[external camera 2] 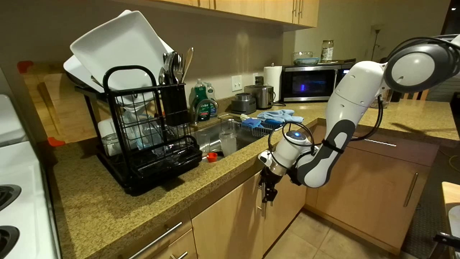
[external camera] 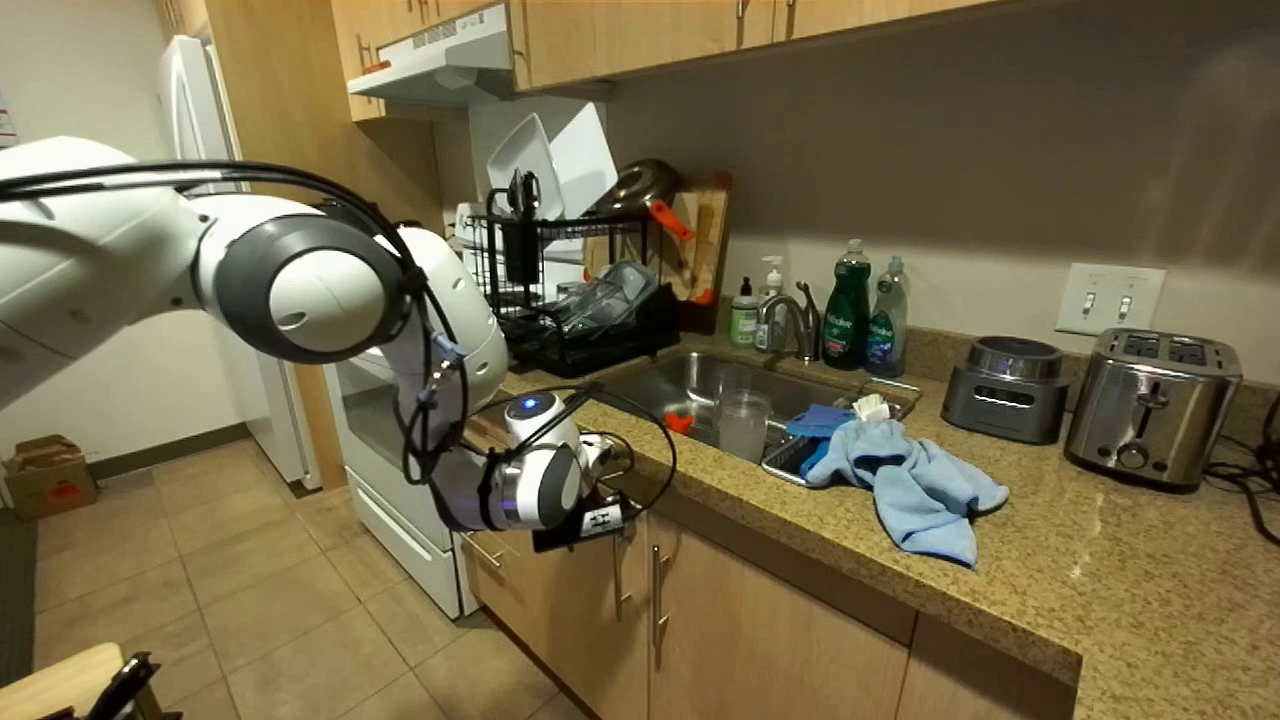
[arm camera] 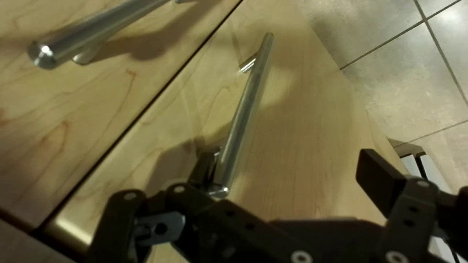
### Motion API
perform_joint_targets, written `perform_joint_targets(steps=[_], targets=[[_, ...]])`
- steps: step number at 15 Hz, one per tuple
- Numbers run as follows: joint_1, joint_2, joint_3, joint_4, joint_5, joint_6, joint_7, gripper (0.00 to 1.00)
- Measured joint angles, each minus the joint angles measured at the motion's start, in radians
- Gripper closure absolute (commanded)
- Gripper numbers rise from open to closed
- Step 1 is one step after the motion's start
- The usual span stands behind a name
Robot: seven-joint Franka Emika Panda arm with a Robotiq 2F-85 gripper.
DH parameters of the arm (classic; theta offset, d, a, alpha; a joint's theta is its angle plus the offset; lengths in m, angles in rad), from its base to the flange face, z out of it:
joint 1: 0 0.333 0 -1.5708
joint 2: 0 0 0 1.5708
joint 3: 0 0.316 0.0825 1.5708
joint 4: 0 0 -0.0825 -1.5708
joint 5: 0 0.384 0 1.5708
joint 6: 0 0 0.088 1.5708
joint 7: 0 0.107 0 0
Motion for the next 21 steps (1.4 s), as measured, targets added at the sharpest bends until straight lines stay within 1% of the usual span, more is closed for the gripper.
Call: perform_joint_targets(steps=[4, 7, 12, 15, 21], targets=[[0.004, -0.023, -0.002, -0.038, 0.0, 0.0, 0.0, 0.0], [0.019, -0.054, -0.015, -0.086, 0.0, 0.0, 0.0, 0.0], [0.087, -0.114, -0.071, -0.18, 0.003, 0.001, 0.005, 0.0], [0.123, -0.134, -0.099, -0.217, 0.013, 0.007, 0.009, 0.0], [0.163, -0.157, -0.125, -0.262, 0.047, 0.017, 0.01, 0.0]])
